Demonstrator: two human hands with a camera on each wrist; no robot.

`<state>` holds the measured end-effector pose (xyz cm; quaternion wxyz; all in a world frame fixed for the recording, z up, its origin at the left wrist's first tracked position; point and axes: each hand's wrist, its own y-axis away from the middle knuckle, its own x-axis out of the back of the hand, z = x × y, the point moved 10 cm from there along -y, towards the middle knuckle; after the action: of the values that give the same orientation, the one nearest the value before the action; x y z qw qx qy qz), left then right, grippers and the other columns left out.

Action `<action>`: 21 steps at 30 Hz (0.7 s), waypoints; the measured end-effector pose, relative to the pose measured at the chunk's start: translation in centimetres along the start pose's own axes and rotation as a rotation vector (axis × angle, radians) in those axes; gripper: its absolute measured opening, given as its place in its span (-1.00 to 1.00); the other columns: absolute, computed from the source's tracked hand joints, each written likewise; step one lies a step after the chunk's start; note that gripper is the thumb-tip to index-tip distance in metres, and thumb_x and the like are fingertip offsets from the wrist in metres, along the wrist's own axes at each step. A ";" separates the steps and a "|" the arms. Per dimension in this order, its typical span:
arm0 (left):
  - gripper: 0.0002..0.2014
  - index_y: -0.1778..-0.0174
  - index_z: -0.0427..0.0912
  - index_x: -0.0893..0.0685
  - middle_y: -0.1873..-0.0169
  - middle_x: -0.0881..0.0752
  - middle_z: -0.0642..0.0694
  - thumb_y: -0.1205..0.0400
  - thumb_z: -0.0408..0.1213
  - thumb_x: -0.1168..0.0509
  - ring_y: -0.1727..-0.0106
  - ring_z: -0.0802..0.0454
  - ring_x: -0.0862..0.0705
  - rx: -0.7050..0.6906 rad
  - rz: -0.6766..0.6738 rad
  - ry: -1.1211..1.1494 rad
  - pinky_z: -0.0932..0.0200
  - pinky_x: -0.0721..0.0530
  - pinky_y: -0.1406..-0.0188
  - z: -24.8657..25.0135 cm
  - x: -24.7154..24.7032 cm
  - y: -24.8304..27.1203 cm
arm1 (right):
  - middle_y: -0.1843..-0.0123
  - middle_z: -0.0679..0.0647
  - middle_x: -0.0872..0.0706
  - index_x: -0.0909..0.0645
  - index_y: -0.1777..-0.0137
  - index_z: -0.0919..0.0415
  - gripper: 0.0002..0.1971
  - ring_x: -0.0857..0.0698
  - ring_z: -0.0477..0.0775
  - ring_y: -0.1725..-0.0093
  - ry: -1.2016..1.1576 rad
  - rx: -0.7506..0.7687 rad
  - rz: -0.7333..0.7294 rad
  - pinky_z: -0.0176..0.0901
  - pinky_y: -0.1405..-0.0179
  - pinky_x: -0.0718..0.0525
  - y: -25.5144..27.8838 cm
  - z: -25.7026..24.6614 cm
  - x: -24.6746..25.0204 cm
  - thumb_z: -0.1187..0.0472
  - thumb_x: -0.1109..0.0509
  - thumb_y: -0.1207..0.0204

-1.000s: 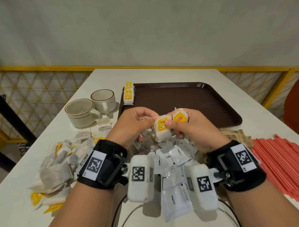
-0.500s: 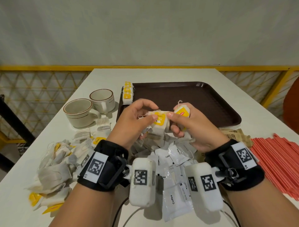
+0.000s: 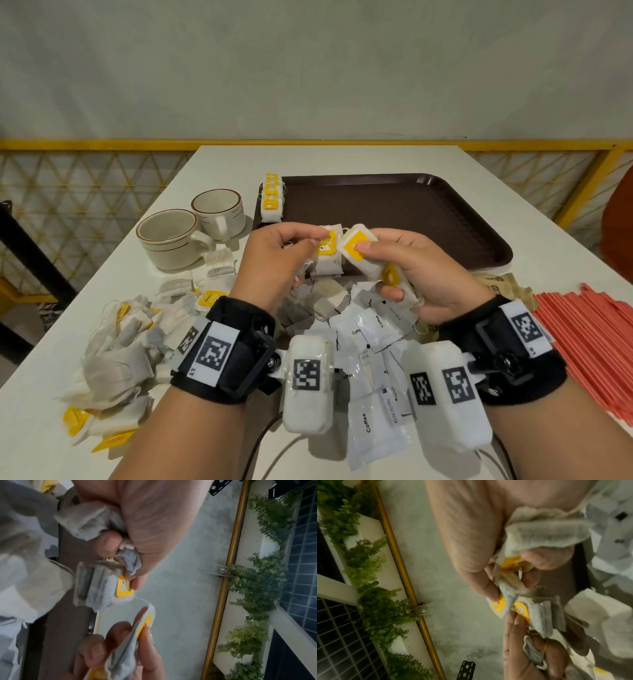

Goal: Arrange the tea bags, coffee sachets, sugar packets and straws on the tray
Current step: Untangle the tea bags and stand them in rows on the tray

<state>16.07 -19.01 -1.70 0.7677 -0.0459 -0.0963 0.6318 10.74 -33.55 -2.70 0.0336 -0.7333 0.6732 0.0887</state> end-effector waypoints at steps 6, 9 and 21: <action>-0.86 0.17 -0.02 -0.74 0.30 -0.66 -0.05 -0.58 -0.38 -0.39 0.61 0.26 -0.44 -0.049 -0.038 0.027 0.34 -0.37 0.71 1.1 -0.6 0.3 | 0.24 0.19 -0.62 -0.69 0.08 0.22 -0.96 -0.51 -0.08 0.43 0.209 0.080 0.111 -0.33 0.70 -0.32 0.2 -0.4 0.2 0.29 -0.46 -0.50; -0.87 0.15 -0.06 -0.64 0.33 -0.63 -0.10 -0.55 -0.39 -0.42 0.57 0.20 -0.46 -0.041 -0.080 0.079 0.33 -0.36 0.69 1.1 -1.1 0.4 | 0.20 0.20 -0.64 -0.66 0.10 0.26 -0.89 -0.49 -0.07 0.43 0.228 0.138 0.227 -0.32 0.68 -0.35 0.2 -0.7 1.0 0.28 -0.53 -0.45; -0.72 0.02 -0.01 -0.51 0.28 -0.67 -0.17 -0.52 -0.34 -0.47 0.52 0.02 -0.44 -0.038 -0.179 0.145 0.29 -0.35 0.67 1.3 -2.5 0.9 | 0.23 0.05 -0.73 -0.54 0.04 0.20 -0.77 -0.46 -0.12 0.54 0.141 0.130 0.258 -0.33 0.71 -0.36 0.3 -0.9 1.5 0.39 -0.52 -0.43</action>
<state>14.48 -21.35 -0.82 0.8250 -0.0971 -0.0562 0.5539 10.68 -35.20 -2.02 0.0222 -0.6415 0.7668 -0.0031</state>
